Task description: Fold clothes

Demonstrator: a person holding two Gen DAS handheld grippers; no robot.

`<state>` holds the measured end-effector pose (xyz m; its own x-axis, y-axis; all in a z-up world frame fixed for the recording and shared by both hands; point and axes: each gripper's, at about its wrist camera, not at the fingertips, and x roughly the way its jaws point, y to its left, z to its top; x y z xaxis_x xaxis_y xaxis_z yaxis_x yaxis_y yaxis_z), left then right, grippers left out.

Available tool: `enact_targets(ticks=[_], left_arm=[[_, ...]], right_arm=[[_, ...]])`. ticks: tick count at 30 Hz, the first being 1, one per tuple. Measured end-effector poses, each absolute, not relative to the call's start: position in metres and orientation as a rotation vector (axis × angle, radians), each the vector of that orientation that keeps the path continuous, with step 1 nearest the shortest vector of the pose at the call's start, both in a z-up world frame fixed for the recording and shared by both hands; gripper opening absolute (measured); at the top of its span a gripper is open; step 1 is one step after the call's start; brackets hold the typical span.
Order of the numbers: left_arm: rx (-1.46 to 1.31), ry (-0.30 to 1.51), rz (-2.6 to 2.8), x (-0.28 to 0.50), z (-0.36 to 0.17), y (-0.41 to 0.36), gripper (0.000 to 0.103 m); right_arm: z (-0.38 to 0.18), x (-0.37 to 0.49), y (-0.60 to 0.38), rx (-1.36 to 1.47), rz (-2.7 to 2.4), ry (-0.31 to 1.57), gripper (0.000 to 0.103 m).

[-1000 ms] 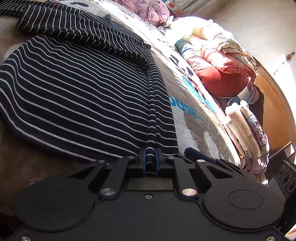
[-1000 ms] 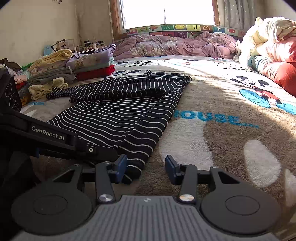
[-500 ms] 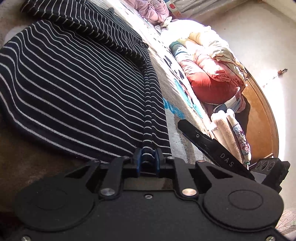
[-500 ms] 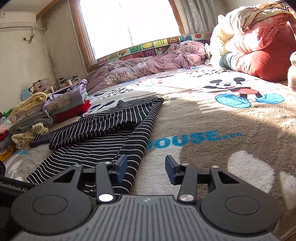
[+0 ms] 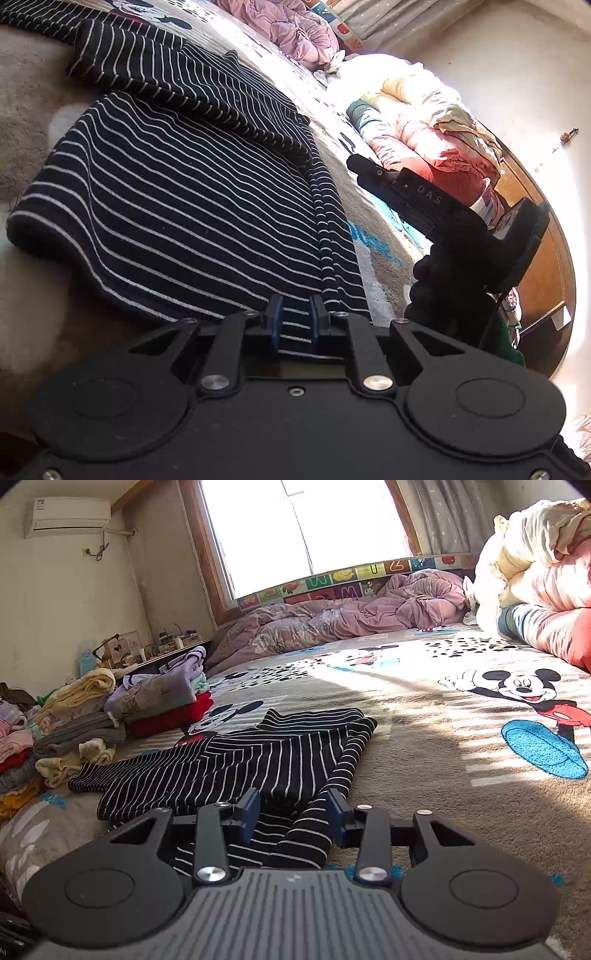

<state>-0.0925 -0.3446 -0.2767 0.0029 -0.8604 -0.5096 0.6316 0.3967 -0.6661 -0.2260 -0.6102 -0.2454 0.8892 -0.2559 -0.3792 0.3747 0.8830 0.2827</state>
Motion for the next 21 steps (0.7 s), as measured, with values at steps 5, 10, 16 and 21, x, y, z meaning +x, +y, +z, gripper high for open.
enact_targets(ticks=[5,10,16,21], left_arm=[[-0.295,1.012,-1.189,-0.083,-0.272,-0.343,0.012],[-0.371,0.998,-1.182,-0.066,-0.264,-0.340,0.012],[-0.397,1.003,-1.191,-0.040,-0.251,-0.370,0.012],[-0.376,1.035,-1.237,-0.017,-0.245,-0.441,0.029]], right_arm=[[-0.268,-0.181,-0.617,0.328,-0.264,0.544,0.042],[-0.258,-0.181,-0.600,0.203,-0.207,0.610,0.044],[-0.251,-0.191,-0.624,0.316,-0.217,0.527,0.043],[-0.257,-0.207,-0.663,0.533,-0.293,0.390,0.042]])
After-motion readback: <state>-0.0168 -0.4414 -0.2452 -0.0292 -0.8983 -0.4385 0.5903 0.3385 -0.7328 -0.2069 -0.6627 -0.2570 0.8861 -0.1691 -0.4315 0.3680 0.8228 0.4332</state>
